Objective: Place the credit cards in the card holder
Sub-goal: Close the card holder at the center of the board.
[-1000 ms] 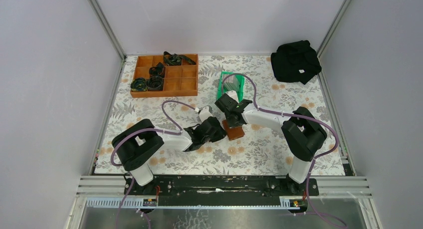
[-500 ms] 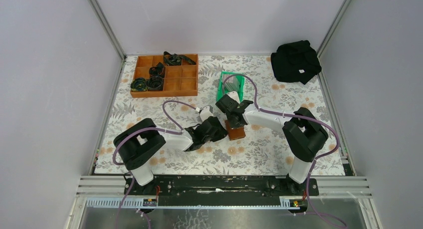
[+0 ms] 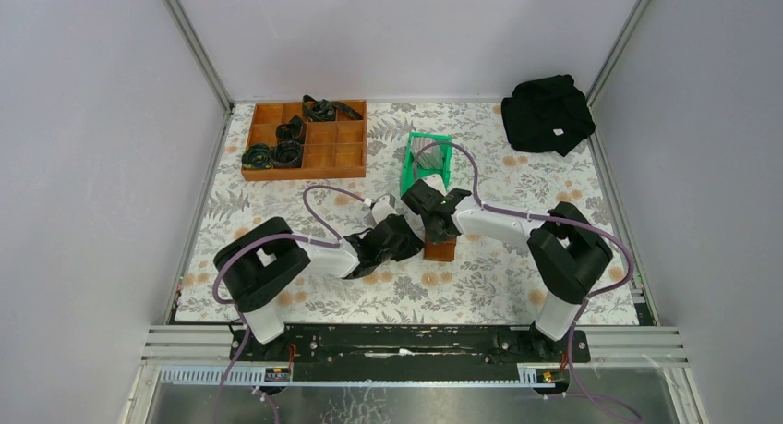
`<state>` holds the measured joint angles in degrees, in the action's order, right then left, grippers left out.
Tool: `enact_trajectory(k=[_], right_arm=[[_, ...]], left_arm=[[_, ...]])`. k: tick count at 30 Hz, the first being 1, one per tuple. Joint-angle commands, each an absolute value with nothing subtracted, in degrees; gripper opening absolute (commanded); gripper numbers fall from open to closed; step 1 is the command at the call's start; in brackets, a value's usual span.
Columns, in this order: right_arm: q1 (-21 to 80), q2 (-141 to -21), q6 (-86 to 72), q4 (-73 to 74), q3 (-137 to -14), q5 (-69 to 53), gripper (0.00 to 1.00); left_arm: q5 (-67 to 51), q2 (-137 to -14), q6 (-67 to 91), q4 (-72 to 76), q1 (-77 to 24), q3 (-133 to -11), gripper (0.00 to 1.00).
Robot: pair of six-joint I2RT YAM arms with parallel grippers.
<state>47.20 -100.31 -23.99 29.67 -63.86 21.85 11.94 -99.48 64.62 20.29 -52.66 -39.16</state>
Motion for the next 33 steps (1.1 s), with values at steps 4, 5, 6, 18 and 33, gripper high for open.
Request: enact_trajectory(k=[4,5,6,18,33], right_arm=[[48.3,-96.81,-24.61,31.04,-62.85,21.74,0.16],[48.3,-96.63,-24.61,31.06,-62.77,21.89,0.16],[48.32,-96.45,-24.57,31.11,-62.72,21.96,0.15],[48.34,-95.54,-24.76,31.62,-62.14,22.34,0.05],[48.32,-94.73,-25.05,31.34,-61.48,21.98,0.01]], left_arm=[[10.84,-103.49,63.3,10.9,-52.56,-37.24,0.28],[10.74,-103.53,63.28,10.9,-52.56,-37.3,0.28],[10.72,-103.53,63.22,10.91,-52.56,-37.39,0.28],[10.24,-103.82,62.95,11.0,-52.65,-37.75,0.27],[9.77,-104.36,62.66,11.42,-53.4,-38.14,0.26]])
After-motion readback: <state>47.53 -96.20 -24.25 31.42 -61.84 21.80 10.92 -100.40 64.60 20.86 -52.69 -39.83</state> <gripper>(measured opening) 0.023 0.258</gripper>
